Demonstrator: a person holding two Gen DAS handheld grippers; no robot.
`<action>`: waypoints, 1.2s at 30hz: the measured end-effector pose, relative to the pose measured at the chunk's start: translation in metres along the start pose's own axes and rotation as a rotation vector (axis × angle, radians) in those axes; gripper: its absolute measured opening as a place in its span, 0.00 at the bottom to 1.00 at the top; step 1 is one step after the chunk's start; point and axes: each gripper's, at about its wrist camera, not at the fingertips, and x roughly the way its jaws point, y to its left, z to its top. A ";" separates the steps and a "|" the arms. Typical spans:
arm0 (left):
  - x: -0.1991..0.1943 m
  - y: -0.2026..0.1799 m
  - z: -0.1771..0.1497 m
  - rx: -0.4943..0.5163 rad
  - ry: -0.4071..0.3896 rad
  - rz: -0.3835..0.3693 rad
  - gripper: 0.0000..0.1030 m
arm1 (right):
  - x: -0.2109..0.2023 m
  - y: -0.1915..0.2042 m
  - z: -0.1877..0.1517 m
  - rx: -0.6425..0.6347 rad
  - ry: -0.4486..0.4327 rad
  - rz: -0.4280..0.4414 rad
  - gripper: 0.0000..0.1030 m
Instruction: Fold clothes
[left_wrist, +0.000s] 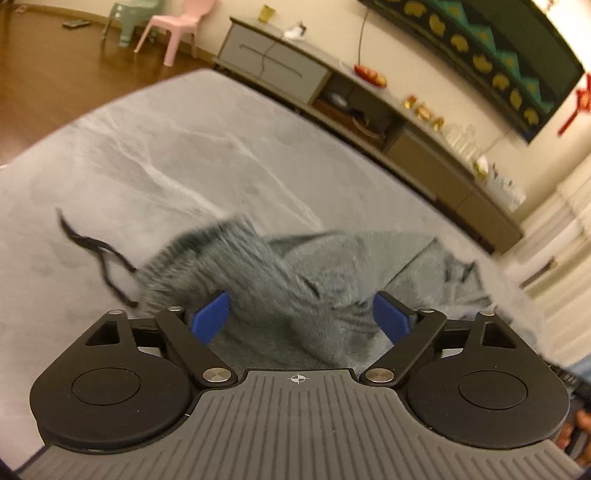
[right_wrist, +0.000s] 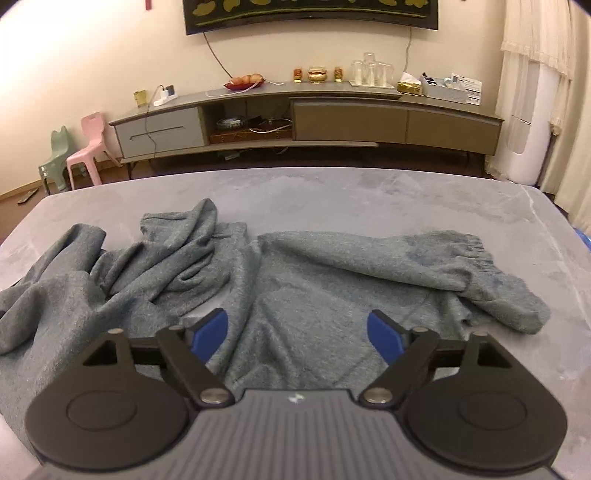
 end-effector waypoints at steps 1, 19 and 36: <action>0.008 -0.003 -0.005 0.005 0.011 0.006 0.73 | 0.004 0.004 -0.001 -0.009 -0.001 0.012 0.88; -0.102 -0.013 0.065 -0.009 -0.323 -0.353 0.00 | -0.134 -0.038 0.032 0.154 -0.359 0.039 0.01; -0.048 0.070 -0.036 -0.179 -0.019 -0.092 0.33 | -0.019 -0.074 0.003 0.333 0.027 -0.118 0.83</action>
